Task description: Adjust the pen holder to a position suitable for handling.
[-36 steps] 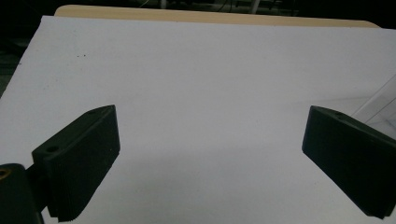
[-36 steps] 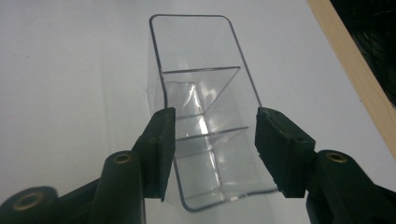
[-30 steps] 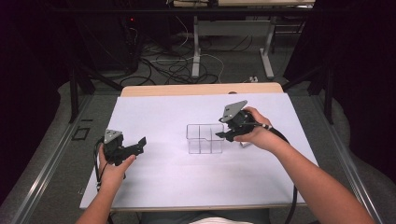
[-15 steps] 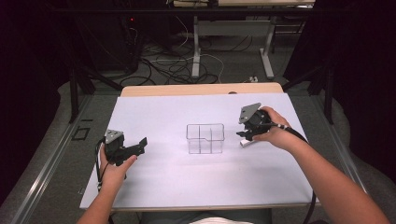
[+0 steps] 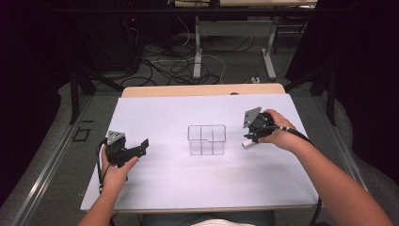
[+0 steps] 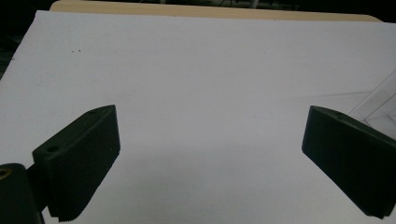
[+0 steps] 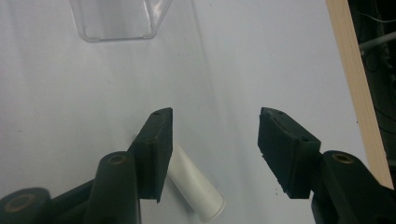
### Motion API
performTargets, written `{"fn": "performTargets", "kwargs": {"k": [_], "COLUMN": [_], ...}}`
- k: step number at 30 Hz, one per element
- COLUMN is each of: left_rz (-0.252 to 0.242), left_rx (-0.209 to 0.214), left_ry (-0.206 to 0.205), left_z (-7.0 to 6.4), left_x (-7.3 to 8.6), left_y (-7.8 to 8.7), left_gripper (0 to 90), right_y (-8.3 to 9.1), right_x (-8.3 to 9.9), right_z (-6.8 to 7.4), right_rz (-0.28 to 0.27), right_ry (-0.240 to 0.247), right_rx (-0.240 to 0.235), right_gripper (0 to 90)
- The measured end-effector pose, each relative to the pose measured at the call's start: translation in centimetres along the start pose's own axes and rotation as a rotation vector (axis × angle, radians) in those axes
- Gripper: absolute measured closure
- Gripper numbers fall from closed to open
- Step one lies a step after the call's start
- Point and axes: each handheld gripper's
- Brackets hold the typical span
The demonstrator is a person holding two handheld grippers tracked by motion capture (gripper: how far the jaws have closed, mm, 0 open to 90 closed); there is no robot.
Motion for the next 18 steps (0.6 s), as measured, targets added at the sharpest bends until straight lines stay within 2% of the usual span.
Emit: {"fn": "performTargets", "kwargs": {"k": [4,7,8,9,10,11,14,18], "left_rz": [0.001,0.001,0.001,-0.001,0.001,-0.001,0.0,-0.001], "left_rx": [0.001,0.002,0.003,0.002,0.002,0.002,0.002,0.002], "left_ry": [0.0,0.0,0.0,-0.003,-0.001,-0.002,0.002,0.003], "left_z": [0.01,0.01,0.01,0.04,0.02,0.02,-0.01,-0.01], "left_x": [0.01,0.01,0.01,0.01,0.01,0.01,0.0,-0.02], "left_y": [-0.02,-0.03,-0.05,-0.07,-0.07,-0.07,-0.02,0.03], "left_gripper": [4.4,4.4,4.4,4.4,4.5,4.5,4.5,4.5], "right_y": [-0.14,-0.29,-0.48,-0.48,-0.62,-0.63,-0.78,-0.99], "right_x": [0.04,0.12,0.14,0.14,0.12,0.21,0.33,0.75], "right_z": [0.04,0.16,0.31,0.31,0.26,0.44,0.04,-0.43], "right_rz": [0.009,0.033,0.047,0.047,0.055,0.069,0.065,0.083], "right_ry": [0.023,0.061,0.089,0.089,0.131,0.104,0.126,0.122], "right_rx": [0.011,0.004,0.0,0.0,0.0,-0.002,0.0,-0.006], "right_gripper": [46.3,47.0,47.0,47.4,47.7,47.7,49.7,50.5]}}
Point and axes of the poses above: each handheld gripper's, and its own axes: y roughly backward along the jaws, x roughly out of its underside, z roughly to its left, and after that the axes turned 8 degrees about x, right-handed
